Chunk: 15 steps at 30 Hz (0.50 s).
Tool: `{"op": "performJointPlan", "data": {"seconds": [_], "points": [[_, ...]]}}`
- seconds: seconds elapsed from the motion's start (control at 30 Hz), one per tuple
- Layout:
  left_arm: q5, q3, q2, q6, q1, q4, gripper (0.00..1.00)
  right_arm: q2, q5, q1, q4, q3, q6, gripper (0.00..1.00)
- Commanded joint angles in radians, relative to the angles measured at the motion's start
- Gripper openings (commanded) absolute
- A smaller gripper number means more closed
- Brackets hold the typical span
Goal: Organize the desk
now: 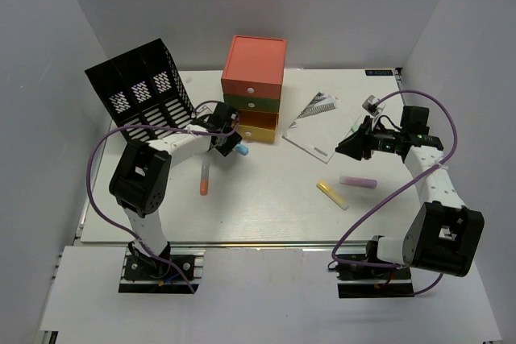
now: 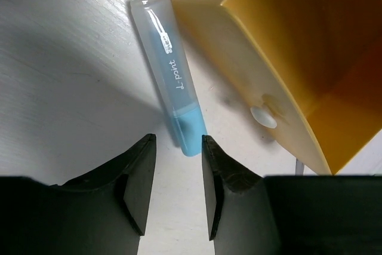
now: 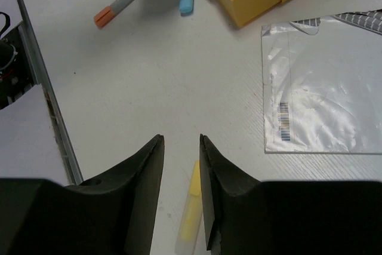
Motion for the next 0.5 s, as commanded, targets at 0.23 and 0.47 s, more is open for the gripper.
{"op": "performJointPlan", "data": {"seconds": [0.23,0.47], "points": [[-0.02,0.137,0.099,-0.035,-0.007,-0.055,0.47,-0.016,-0.014,-0.014,-0.015,0.017,-0.014,0.36],[-0.043,0.171,0.128,-0.042,-0.017,-0.099,0.5,-0.019,-0.02,-0.015,-0.015,0.019,-0.014,0.36]]}}
